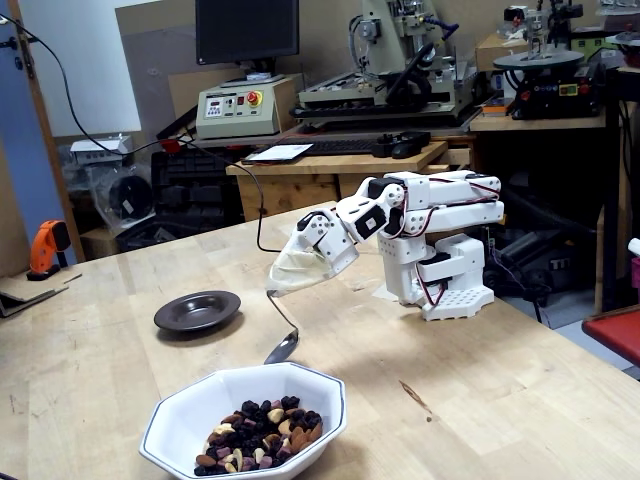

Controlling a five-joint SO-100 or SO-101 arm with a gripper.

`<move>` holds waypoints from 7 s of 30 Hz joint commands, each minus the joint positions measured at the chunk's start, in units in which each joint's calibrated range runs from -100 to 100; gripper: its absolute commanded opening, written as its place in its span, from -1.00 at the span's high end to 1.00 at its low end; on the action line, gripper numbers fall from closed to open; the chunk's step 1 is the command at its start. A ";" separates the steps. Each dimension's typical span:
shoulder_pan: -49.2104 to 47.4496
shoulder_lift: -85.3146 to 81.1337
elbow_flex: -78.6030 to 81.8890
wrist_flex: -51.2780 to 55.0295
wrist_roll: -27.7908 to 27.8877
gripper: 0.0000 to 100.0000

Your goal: Use spoon to transfer food from the white bowl to brown plate

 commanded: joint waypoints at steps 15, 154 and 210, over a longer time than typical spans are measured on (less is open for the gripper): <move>0.10 0.25 0.25 0.04 0.15 0.92; -16.12 69.23 -62.67 -2.41 0.20 0.92; -19.08 77.61 -45.15 -2.41 0.29 0.92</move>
